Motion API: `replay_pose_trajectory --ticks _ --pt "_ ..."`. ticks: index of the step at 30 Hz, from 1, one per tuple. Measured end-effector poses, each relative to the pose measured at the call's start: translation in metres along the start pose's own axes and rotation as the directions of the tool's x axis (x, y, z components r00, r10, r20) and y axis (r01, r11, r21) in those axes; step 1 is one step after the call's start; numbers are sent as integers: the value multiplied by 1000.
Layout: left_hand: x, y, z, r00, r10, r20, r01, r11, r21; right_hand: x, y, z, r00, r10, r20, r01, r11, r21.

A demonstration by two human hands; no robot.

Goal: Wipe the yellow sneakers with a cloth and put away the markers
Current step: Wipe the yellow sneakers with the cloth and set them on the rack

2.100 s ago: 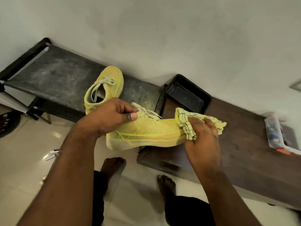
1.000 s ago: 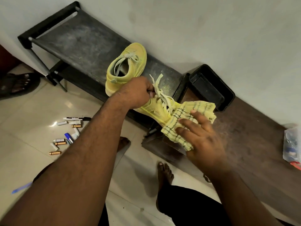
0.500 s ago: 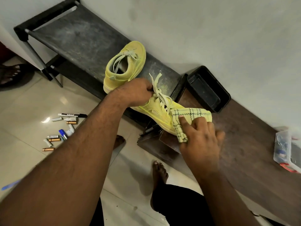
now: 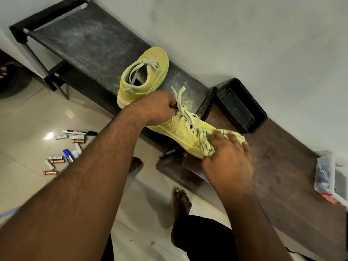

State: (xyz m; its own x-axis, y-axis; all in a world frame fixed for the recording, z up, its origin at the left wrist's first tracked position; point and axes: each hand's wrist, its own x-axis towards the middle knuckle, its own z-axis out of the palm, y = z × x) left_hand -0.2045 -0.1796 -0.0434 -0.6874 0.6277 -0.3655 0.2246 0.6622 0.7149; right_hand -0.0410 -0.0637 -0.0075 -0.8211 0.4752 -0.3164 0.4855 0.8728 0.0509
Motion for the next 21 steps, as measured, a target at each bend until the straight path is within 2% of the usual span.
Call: replay_pose_trajectory --ticks 5,7,12,14,16,18,21 --pt "-2 -3 -1 999 33 -11 -34 999 -19 42 -16 -1 990 91 -107 -72 983 172" --pt "-1 -2 1 999 34 -18 -34 999 1 36 -17 -5 994 66 -88 -47 979 200" --pt "2 -1 2 1000 17 -19 -17 1000 -5 -4 9 -12 996 -81 -21 82 996 31" --pt "1 -2 1 1000 23 -19 -23 1000 -17 1 22 -19 995 -43 -89 42 999 -16" --pt "-1 -1 0 1000 21 -12 -22 999 -41 16 27 -22 982 -19 -187 29 998 51" --pt "-1 0 0 1000 22 -20 -23 999 -44 28 20 -16 979 -95 -181 121 983 135" --pt "0 -1 2 999 14 -35 -14 1000 -14 31 12 -1 965 -249 -79 257 959 117"
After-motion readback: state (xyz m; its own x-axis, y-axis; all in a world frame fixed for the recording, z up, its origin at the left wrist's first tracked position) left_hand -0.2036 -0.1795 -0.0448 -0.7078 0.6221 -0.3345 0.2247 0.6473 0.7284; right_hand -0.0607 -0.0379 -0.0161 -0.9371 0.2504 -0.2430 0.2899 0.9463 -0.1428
